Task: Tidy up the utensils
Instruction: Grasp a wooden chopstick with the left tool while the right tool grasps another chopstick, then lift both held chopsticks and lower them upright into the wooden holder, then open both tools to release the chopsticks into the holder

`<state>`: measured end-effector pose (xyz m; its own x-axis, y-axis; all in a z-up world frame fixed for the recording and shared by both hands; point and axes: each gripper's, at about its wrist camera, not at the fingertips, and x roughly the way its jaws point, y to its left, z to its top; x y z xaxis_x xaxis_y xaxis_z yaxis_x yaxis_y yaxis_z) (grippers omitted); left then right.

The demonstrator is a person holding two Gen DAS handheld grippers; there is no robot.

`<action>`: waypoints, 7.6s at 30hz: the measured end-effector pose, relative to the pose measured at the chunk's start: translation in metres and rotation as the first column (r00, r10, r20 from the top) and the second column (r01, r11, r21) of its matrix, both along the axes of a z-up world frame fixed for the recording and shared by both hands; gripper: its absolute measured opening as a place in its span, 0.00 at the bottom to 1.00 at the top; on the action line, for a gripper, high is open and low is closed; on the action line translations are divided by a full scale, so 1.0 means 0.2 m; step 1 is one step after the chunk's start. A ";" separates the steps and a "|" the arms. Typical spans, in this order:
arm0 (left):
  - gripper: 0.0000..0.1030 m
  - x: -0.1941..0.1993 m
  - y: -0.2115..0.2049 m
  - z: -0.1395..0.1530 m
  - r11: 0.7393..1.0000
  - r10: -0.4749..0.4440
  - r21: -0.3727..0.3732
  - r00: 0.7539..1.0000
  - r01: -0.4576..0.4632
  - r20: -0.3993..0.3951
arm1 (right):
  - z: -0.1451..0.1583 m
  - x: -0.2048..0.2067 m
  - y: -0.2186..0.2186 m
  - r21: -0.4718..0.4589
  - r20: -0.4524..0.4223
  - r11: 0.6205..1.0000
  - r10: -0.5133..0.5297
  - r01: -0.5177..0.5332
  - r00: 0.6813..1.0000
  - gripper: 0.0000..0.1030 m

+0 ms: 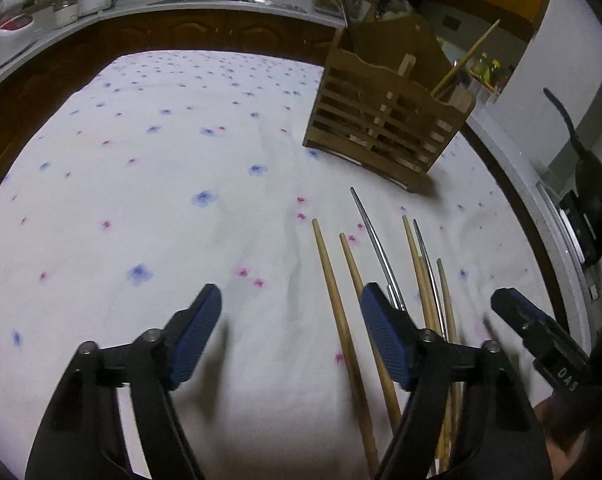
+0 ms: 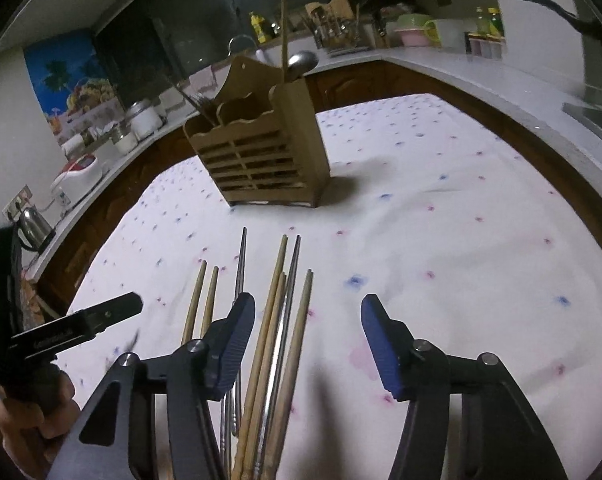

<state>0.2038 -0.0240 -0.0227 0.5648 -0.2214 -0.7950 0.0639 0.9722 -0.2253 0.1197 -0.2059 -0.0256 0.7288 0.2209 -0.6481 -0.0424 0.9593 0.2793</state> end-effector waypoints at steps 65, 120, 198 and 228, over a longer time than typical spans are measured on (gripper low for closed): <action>0.03 -0.23 0.17 0.60 0.970 -0.071 -0.202 0.953 0.134 0.295 | 0.62 -0.10 0.03 0.025 0.266 0.998 0.050 -0.059 0.963 0.04; 0.05 0.56 0.36 -0.16 0.989 0.123 0.089 0.989 -0.116 -0.078 | 0.77 -0.14 -0.03 0.080 0.357 0.993 0.058 -0.092 0.932 0.04; 0.05 0.76 0.05 0.64 0.984 0.057 -0.177 0.920 0.014 0.389 | 0.65 0.70 -0.10 0.032 0.406 0.995 -0.096 0.091 0.909 0.05; 0.81 0.12 0.21 0.43 0.981 0.123 -0.178 0.960 -0.079 0.251 | 0.58 0.21 -0.20 0.179 0.392 0.980 -0.154 0.089 0.907 0.97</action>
<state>0.2271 0.0183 0.0625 0.7731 -0.2677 -0.5750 0.0448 0.9273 -0.3716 0.1618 -0.2465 0.0902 0.9474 0.1867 -0.2601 -0.0678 0.9109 0.4071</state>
